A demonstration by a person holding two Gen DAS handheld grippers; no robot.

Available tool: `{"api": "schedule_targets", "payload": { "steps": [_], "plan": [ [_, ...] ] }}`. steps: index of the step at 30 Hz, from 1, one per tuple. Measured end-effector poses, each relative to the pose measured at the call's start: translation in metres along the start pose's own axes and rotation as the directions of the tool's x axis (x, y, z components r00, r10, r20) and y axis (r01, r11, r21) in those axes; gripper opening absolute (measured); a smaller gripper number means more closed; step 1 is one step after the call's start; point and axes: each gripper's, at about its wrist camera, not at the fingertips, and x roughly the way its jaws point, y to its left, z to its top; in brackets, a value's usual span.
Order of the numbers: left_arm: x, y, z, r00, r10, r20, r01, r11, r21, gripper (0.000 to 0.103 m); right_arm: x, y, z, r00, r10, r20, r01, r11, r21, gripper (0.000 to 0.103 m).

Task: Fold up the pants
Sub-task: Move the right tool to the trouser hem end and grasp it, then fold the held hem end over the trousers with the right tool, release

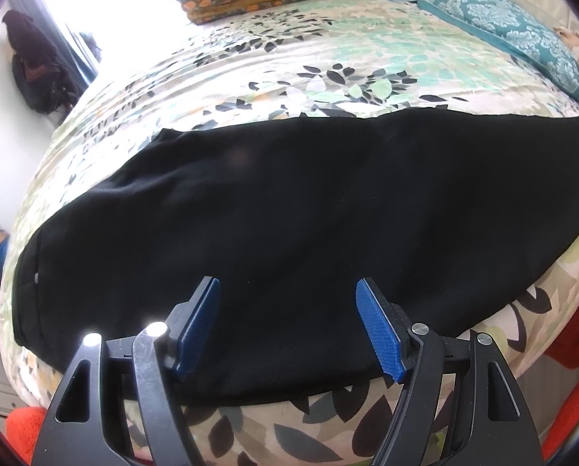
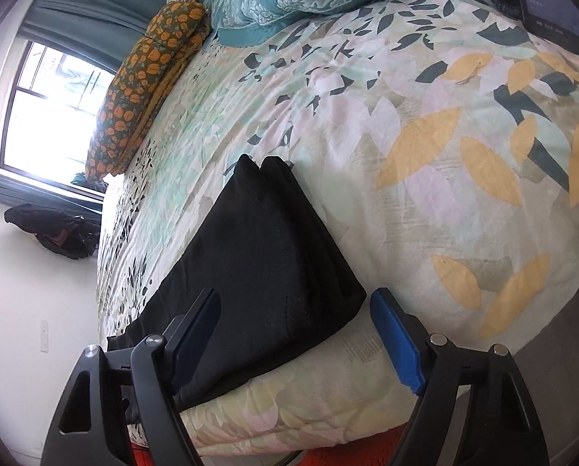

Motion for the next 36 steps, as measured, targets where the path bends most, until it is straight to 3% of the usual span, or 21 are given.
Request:
{"api": "schedule_targets", "payload": {
  "steps": [5, 7, 8, 9, 15, 19, 22, 27, 31, 36],
  "plan": [
    [0.002, -0.004, -0.002, 1.000, -0.006, -0.009, 0.006, 1.000, 0.005, 0.075, 0.008, 0.009, 0.004, 0.998, -0.055, -0.028, 0.053, 0.996, -0.069, 0.078],
    [0.002, -0.005, -0.002, 1.000, -0.005, -0.008, 0.005, 1.000, 0.011, 0.075, 0.010, 0.009, 0.005, 0.993, -0.116, -0.035, 0.112, 0.989, -0.098, 0.061],
    [0.003, -0.005, -0.003, 1.000, -0.005, -0.009, 0.005, 1.000, 0.011, 0.075, 0.011, 0.010, 0.006, 0.990, -0.139, -0.037, 0.134, 0.985, -0.111, 0.042],
    [0.003, -0.005, -0.003, 1.000, -0.006, -0.011, 0.006, 1.000, 0.009, 0.075, 0.010, 0.008, 0.007, 0.990, -0.135, -0.041, 0.129, 0.985, -0.111, 0.036],
    [0.002, 0.002, -0.002, 1.000, -0.011, -0.010, 0.011, 1.000, -0.016, 0.075, -0.009, 0.006, 0.003, 1.000, 0.002, 0.008, -0.002, 1.000, -0.031, 0.023],
    [0.000, 0.010, -0.002, 1.000, -0.022, 0.001, 0.022, 0.999, -0.048, 0.075, -0.024, 0.027, -0.007, 0.988, 0.144, 0.052, -0.144, 0.990, -0.009, 0.022],
    [0.000, 0.018, -0.002, 1.000, -0.031, 0.004, 0.031, 0.997, -0.073, 0.075, -0.030, 0.062, -0.020, 0.971, 0.232, 0.056, -0.229, 0.972, -0.043, 0.022],
    [0.000, 0.033, -0.003, 0.999, -0.043, 0.014, 0.044, 0.990, -0.131, 0.075, -0.013, 0.153, -0.055, 0.935, 0.355, -0.008, -0.352, 0.926, -0.138, 0.022],
    [-0.003, 0.054, -0.008, 0.998, -0.048, 0.028, 0.053, 0.980, -0.194, 0.075, 0.026, 0.225, -0.095, 0.905, 0.417, -0.086, -0.425, 0.886, -0.184, 0.022],
    [-0.006, 0.090, -0.019, 0.998, -0.046, 0.042, 0.056, 0.959, -0.277, 0.075, 0.102, 0.296, -0.159, 0.889, 0.411, -0.202, -0.448, 0.870, -0.204, 0.022]
  ]
}}
